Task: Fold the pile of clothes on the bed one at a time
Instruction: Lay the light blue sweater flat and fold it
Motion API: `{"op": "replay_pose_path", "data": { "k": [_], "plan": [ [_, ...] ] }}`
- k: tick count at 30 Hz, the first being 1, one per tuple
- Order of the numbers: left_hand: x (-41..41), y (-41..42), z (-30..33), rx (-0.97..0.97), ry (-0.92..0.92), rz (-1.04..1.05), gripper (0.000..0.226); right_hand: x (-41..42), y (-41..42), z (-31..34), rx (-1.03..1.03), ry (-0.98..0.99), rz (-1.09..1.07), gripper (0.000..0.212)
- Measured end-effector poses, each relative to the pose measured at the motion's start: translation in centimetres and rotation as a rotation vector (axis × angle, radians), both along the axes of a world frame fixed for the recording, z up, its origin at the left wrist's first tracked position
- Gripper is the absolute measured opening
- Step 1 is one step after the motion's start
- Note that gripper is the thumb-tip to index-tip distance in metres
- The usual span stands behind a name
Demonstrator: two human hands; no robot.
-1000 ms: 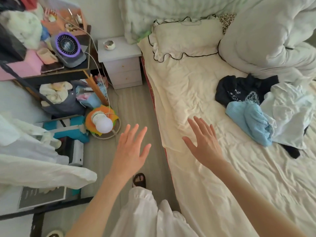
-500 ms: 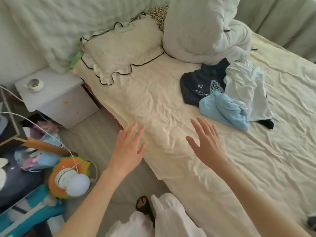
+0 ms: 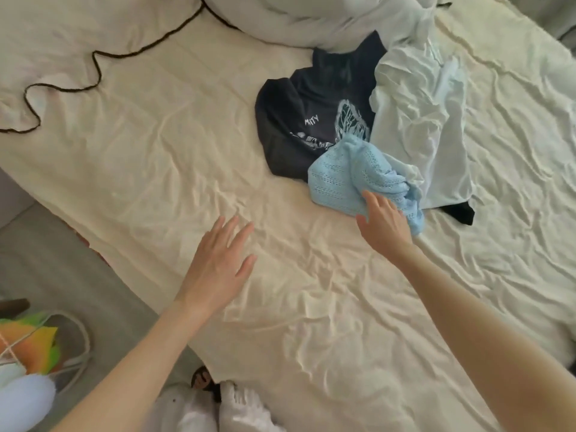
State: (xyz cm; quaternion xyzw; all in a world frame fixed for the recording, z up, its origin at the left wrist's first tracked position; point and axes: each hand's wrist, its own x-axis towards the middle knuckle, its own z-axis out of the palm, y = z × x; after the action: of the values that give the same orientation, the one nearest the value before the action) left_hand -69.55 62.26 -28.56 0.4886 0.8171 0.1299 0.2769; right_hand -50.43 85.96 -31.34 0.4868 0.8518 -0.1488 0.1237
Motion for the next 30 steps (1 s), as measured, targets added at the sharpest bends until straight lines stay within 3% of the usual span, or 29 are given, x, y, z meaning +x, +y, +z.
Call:
{"op": "replay_pose_path", "data": {
  "k": [7, 10, 13, 18, 20, 22, 23, 27, 30],
  "plan": [
    [0.2, 5.3, -4.7, 0.000, -0.030, -0.041, 0.054, -1.0, 10.1, -6.6, 0.115, -0.096, -0.107, 0.049],
    [0.0, 6.3, -5.6, -0.005, -0.036, -0.039, 0.053, -1.4, 11.6, -8.0, 0.138, -0.078, -0.127, 0.029],
    [0.0, 6.9, -5.5, 0.003, -0.046, -0.045, 0.053, -2.0, 9.7, -7.5, 0.085, 0.064, -0.121, 0.018],
    [1.0, 6.8, -3.5, 0.027, -0.092, -0.052, 0.054, -1.8, 1.4, -3.7, -0.081, 0.325, -0.119, 0.020],
    [1.3, 6.5, -2.0, 0.054, -0.090, -0.083, 0.056, -2.3, -1.8, -1.0, -0.189, 0.501, -0.227, 0.004],
    [1.6, 6.1, -0.3, 0.080, -0.118, -0.112, 0.058, -3.3, -4.3, 1.7, -0.270, 0.622, -0.336, 0.034],
    [1.8, 5.7, 0.7, 0.091, -0.151, -0.120, 0.060, -4.0, -5.5, 3.0, -0.334, 0.682, -0.406, 0.034],
    [2.2, 2.9, 4.5, 0.166, -0.259, -0.069, 0.079, -6.6, -8.4, 8.5, -0.617, 0.898, -0.663, 0.025],
    [1.6, -0.1, 7.6, 0.186, -0.215, -0.112, 0.100, -7.6, -10.3, 12.6, -0.721, 0.993, -0.795, 0.013]
  ]
}}
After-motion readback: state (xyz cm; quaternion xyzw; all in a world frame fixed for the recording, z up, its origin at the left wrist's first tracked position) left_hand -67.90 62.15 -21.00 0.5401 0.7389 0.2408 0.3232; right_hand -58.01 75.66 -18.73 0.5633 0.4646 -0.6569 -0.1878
